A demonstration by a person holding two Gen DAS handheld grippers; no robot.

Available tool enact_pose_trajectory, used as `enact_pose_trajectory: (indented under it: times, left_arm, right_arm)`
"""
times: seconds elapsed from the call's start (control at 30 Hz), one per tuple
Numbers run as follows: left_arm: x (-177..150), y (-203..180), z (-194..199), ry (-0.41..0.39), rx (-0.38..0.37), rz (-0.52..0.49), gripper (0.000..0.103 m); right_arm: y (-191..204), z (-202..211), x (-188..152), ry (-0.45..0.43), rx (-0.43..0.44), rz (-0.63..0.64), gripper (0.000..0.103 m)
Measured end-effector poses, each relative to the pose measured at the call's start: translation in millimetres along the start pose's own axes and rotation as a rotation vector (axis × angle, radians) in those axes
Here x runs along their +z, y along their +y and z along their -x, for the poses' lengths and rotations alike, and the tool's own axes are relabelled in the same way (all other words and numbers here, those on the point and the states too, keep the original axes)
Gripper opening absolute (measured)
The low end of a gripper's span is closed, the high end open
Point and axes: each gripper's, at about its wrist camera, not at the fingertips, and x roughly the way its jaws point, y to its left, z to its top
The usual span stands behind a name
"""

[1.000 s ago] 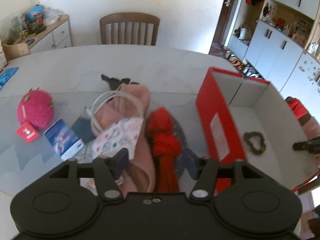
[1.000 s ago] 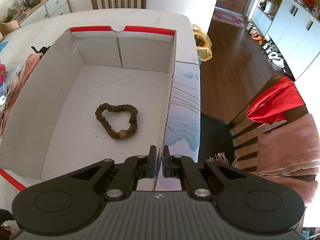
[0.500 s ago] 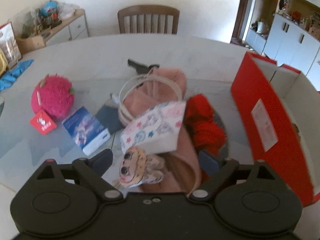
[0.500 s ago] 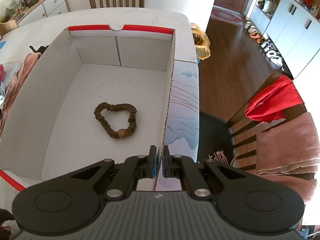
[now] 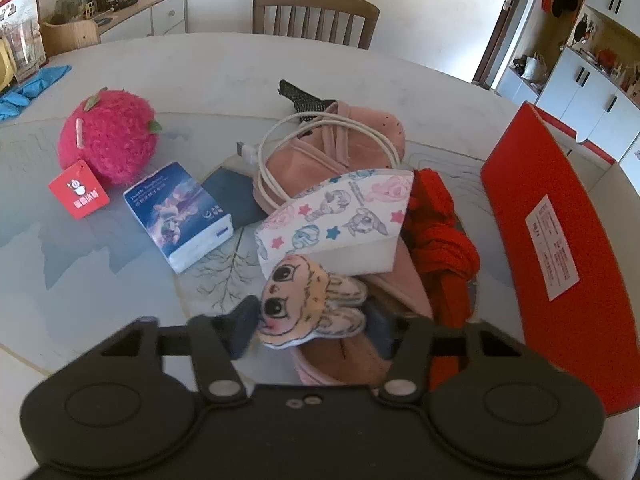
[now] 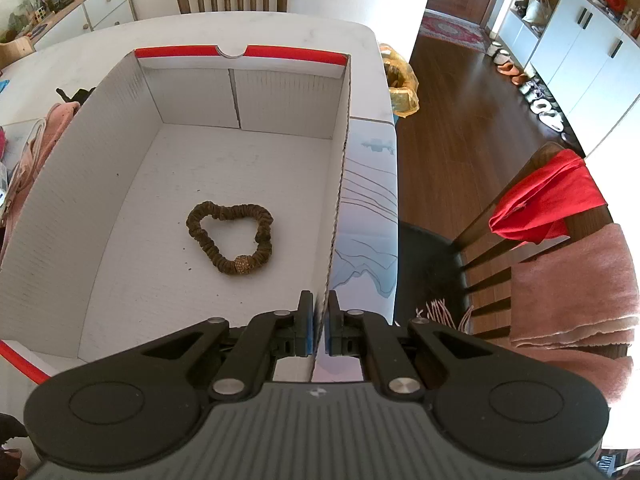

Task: Organize objects
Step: 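Return the left gripper to the pile and grasp the cartoon plush keychain, then carry the plush keychain with the left gripper into the box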

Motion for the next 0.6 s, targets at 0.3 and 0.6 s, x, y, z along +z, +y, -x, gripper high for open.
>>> enact_pose_trajectory:
  times: [0.3, 0.6]
  left_arm:
    - [5.4, -9.3, 24.3, -0.032, 0.000, -0.023, 0.050]
    - [27.9, -48.5, 63.6, -0.073, -0.081, -0.088, 0.050]
  right_arm:
    - [0.4, 0.1, 0.2, -0.001, 0.002, 0.000, 0.005]
    - [1.1, -0.3, -0.8, -0.004, 0.006, -0.002, 0.005]
